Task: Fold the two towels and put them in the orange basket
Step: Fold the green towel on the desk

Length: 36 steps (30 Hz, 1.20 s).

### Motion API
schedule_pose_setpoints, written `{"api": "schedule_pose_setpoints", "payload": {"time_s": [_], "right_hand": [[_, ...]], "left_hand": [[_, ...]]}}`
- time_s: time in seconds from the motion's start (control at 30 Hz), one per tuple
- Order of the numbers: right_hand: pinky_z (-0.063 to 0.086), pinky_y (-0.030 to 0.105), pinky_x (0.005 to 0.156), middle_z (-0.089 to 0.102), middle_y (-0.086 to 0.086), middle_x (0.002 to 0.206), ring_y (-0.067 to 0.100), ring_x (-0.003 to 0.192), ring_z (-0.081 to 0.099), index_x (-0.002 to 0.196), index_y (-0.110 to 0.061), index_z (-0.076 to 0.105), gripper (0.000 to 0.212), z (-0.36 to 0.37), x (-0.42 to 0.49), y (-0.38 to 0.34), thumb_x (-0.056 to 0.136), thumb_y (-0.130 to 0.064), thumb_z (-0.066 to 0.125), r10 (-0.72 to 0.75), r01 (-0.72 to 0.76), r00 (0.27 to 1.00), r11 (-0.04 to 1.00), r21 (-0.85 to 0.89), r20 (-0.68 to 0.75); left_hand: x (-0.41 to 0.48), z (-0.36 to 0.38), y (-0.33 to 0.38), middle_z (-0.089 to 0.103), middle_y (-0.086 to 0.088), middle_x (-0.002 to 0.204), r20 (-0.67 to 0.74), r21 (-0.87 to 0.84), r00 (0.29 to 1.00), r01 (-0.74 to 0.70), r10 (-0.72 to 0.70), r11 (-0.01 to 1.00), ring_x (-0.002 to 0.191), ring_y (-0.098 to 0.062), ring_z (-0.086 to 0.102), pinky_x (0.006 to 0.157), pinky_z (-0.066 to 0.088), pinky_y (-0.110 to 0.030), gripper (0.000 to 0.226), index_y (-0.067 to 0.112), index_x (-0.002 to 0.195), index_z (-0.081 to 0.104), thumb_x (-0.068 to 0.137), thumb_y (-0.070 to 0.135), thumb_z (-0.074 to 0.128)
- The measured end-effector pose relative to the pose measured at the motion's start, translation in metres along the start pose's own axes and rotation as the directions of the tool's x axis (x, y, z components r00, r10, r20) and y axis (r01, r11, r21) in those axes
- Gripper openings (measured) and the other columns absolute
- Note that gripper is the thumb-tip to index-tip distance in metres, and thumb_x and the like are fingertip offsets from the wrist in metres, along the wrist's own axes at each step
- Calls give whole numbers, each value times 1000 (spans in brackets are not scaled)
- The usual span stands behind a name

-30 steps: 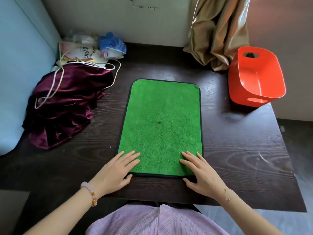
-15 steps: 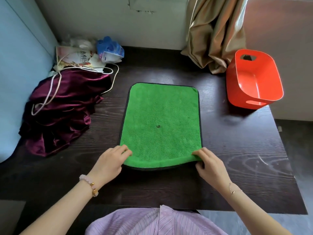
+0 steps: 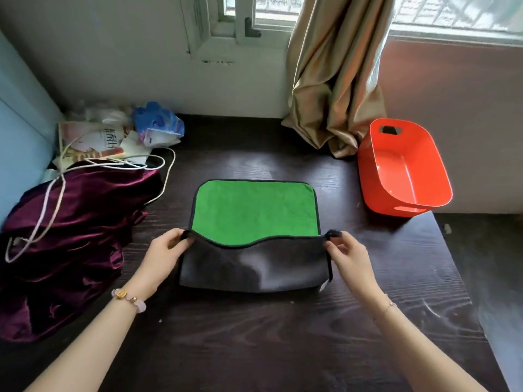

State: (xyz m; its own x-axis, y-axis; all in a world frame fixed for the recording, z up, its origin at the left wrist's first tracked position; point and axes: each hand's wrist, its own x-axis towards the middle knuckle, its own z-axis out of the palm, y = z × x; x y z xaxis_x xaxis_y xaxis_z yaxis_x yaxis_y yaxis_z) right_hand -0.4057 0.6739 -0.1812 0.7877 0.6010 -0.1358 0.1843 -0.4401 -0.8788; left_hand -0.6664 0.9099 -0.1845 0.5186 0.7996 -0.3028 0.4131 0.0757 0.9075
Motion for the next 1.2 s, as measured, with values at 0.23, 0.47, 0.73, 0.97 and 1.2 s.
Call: {"api": "schedule_pose_setpoints", "payload": {"time_s": [0.23, 0.47, 0.73, 0.97, 1.2], "right_hand": [[43, 27, 71, 61, 0, 77, 13, 74, 53, 84, -8, 59, 7, 17, 57, -8, 90, -6, 56, 152, -143, 987, 980, 141, -54], [37, 10, 62, 54, 3, 85, 12, 77, 47, 102, -3, 58, 15, 35, 108, -24, 94, -14, 51, 176, -162, 979, 978, 131, -99], [38, 26, 67, 56, -1, 81, 15, 81, 51, 95, -9, 56, 17, 50, 148, -21, 95, -25, 51, 233, -228, 965, 972, 56, -118], [34, 29, 74, 61, 2, 90, 22, 91, 55, 100, -11, 59, 21, 56, 163, -24, 94, -30, 52, 204, -222, 970, 966, -133, -132], [40, 35, 81, 67, 7, 103, 32, 100, 58, 105, -14, 57, 26, 59, 168, -16, 91, -36, 54, 197, -243, 968, 896, -371, -157]], "left_hand": [[53, 6, 10, 63, 6, 72, -121, -51, 993, -19, 13, 999, 60, 10, 53, 60, 40, -4, 19, 14, 78, 64, 93, 11, 52], [101, 17, 29, 55, 2, 69, -201, 3, 980, -13, 13, 1000, 65, -5, 47, 61, 38, -11, 19, 13, 76, 59, 93, 15, 52], [138, 24, 27, 54, -10, 76, -255, 17, 963, 92, -84, 996, 73, -18, 45, 60, 34, -24, 13, 10, 84, 61, 92, 17, 53], [143, 30, 24, 52, -1, 60, -341, 211, 936, 163, -84, 964, 63, -21, 47, 57, 35, -31, 15, 9, 83, 59, 92, 15, 49], [143, 34, 27, 60, -4, 76, -397, 395, 918, 164, 7, 904, 79, -29, 58, 62, 38, -30, 8, 9, 89, 57, 89, 16, 54]]}}
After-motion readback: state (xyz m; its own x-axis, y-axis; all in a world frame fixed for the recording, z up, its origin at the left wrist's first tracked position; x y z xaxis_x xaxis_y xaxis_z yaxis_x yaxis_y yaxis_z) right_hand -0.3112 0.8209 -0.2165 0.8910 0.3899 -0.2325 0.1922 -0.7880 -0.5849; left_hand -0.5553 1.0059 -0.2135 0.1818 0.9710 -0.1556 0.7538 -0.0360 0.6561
